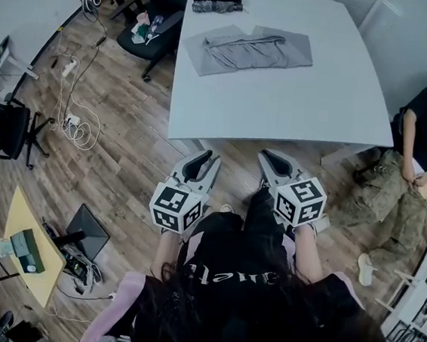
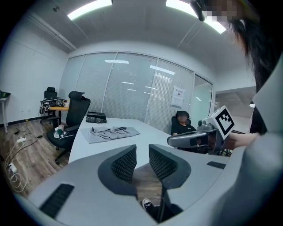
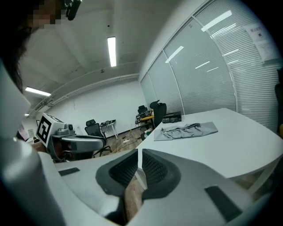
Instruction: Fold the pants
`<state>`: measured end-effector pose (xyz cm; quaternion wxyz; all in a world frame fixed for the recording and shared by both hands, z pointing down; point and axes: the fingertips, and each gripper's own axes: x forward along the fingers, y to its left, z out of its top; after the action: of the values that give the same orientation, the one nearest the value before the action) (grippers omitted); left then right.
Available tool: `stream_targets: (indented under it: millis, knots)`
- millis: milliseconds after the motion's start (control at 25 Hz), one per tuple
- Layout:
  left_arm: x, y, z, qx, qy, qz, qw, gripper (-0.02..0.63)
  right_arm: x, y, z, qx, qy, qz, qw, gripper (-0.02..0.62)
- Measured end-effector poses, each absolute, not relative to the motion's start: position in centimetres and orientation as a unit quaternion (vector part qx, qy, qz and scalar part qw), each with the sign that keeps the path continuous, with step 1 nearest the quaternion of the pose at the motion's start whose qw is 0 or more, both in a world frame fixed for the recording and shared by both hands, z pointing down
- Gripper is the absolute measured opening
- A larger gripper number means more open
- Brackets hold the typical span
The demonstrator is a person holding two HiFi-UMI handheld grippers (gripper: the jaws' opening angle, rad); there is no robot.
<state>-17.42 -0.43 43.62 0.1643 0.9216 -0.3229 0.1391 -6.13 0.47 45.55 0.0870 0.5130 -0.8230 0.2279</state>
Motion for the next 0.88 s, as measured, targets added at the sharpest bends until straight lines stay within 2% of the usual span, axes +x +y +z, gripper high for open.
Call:
stream_targets:
  millis: [880]
  knots:
    - [-13.8, 4.7, 41.5, 0.931, -0.308, 0.123, 0.15, 0.095, -6.0, 5.8, 43.0, 0.489, -0.844, 0.198, 0.099, 0.032]
